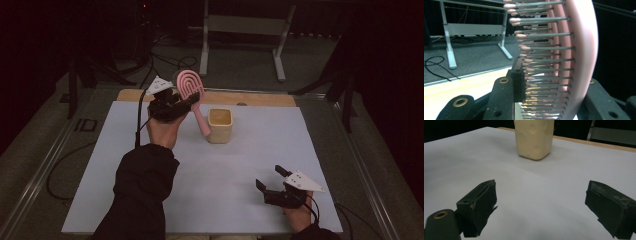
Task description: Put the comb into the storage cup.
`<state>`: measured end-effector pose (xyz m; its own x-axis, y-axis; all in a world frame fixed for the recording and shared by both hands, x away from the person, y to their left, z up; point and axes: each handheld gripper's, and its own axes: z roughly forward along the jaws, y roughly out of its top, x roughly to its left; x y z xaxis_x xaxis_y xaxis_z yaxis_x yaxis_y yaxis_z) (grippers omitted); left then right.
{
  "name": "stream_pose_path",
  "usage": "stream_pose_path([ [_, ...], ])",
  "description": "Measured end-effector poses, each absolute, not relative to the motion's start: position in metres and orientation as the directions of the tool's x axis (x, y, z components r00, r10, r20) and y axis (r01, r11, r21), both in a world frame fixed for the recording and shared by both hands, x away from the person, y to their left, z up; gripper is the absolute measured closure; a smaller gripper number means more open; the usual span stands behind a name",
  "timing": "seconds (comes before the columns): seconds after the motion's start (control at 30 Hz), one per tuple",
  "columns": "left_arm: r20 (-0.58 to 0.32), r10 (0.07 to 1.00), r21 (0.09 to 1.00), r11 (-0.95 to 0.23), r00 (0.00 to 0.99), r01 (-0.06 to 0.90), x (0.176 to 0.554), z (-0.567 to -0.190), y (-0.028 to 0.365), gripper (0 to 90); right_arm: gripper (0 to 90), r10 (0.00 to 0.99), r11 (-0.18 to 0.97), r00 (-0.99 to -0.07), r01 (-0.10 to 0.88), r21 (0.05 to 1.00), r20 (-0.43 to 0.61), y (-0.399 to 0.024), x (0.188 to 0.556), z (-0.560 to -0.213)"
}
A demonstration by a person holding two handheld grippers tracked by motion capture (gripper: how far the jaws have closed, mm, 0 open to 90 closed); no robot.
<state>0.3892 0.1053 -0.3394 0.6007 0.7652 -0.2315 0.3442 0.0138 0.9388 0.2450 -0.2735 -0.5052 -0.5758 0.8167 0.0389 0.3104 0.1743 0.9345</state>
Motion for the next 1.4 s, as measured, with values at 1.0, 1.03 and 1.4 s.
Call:
stream_pose_path([
  [1.0,-0.228,0.797,0.942,0.035,0.56,0.334,0.408,-0.334,0.096,64.3,10.0,0.819,0.162,-0.572,0.31,0.937,0.048,-0.275,0.245,-0.505],
  [1.03,-0.229,0.797,0.942,0.036,0.559,0.334,0.409,-0.334,0.096,64.3,10.1,0.819,0.162,-0.572,0.31,0.937,0.048,-0.275,0.245,-0.505],
  [1.4,-0.222,0.799,0.946,0.037,0.559,0.323,0.415,-0.33,0.086,64.3,10.1,0.82,0.159,-0.571,0.309,0.938,0.049,-0.276,0.245,-0.504],
])
